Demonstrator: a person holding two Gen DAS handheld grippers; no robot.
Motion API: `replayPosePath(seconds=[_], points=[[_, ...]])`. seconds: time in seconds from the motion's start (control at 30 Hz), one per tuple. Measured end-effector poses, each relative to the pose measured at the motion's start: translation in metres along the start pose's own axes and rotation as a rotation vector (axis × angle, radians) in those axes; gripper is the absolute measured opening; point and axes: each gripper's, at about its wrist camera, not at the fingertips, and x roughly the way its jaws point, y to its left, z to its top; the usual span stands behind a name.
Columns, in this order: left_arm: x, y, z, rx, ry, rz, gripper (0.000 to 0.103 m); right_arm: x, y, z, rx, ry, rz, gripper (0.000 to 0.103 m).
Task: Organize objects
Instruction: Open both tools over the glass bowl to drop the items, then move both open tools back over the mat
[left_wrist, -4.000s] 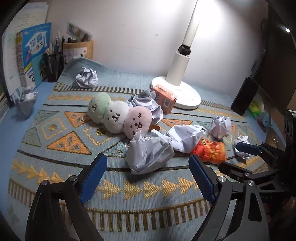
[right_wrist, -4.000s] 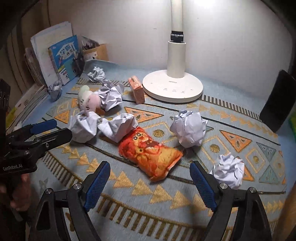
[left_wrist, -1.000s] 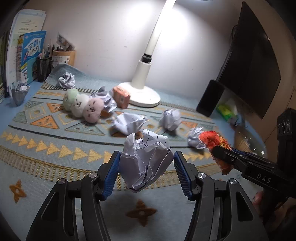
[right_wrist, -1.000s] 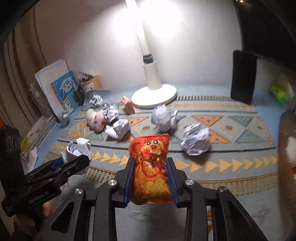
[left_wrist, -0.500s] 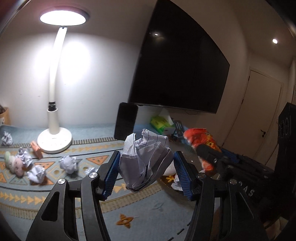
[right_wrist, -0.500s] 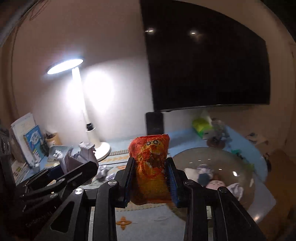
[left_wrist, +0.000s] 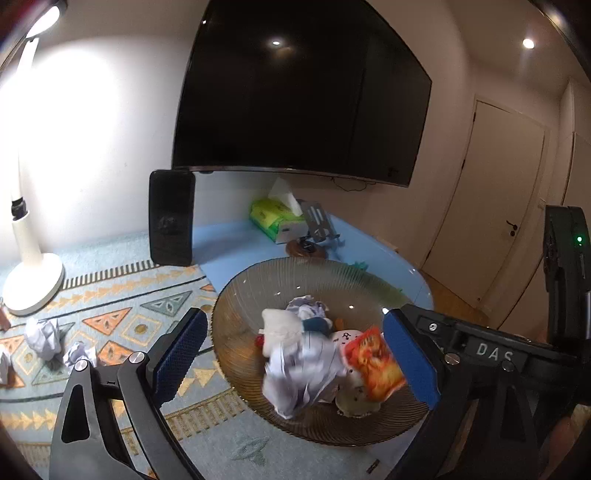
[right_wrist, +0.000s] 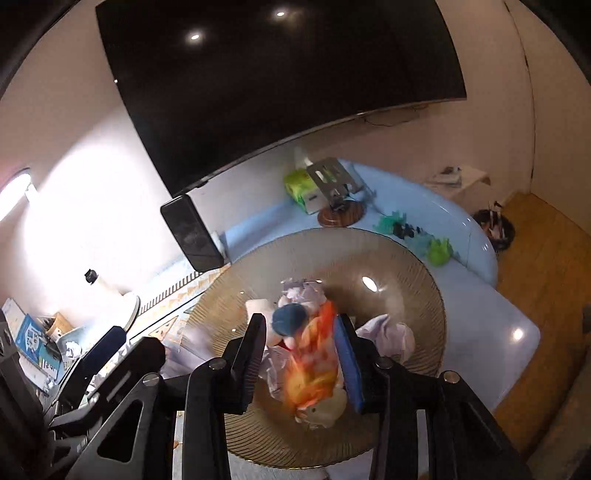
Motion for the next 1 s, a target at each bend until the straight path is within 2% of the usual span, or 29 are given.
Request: replayPosePath(seconds=[0.1, 0.2, 0.3, 0.37, 0.5, 0.6, 0.73, 0.83, 0.93, 1.0], points=[[-0.008, 0.016, -0.006, -0.047, 0.012, 0.005, 0.096, -0.005, 0.002, -0.003, -0.017, -0.023, -0.007, 0.037], [-0.029, 0.031, -0.012, -0.085, -0.012, 0.039, 0.096, -0.007, 0.015, -0.004, -0.046, -0.025, 0.035, 0.037], [-0.062, 0.037, -0.024, -0.039, -0.083, 0.145, 0.096, -0.008, 0.040, -0.011, -0.099, -0.019, 0.075, 0.037], [-0.081, 0.045, -0.031, -0.011, -0.102, 0.197, 0.096, -0.008, 0.062, -0.018, -0.145, -0.016, 0.116, 0.037], [-0.125, 0.079, -0.047, -0.041, -0.142, 0.307, 0.096, 0.002, 0.114, -0.038, -0.225, 0.029, 0.211, 0.037], [-0.153, 0.114, -0.062, -0.062, -0.174, 0.454, 0.096, 0.018, 0.159, -0.061, -0.299, 0.074, 0.289, 0.037], [-0.171, 0.177, -0.084, -0.161, -0.122, 0.580, 0.096, 0.042, 0.211, -0.092, -0.360, 0.133, 0.401, 0.037], [-0.177, 0.221, -0.102, -0.251, -0.095, 0.640, 0.096, 0.055, 0.240, -0.116, -0.404, 0.144, 0.443, 0.037], [-0.180, 0.248, -0.118, -0.311, -0.089, 0.652, 0.096, 0.075, 0.257, -0.133, -0.427, 0.161, 0.461, 0.037], [-0.177, 0.258, -0.123, -0.351, -0.071, 0.624, 0.096, 0.088, 0.263, -0.143, -0.428, 0.191, 0.453, 0.037]])
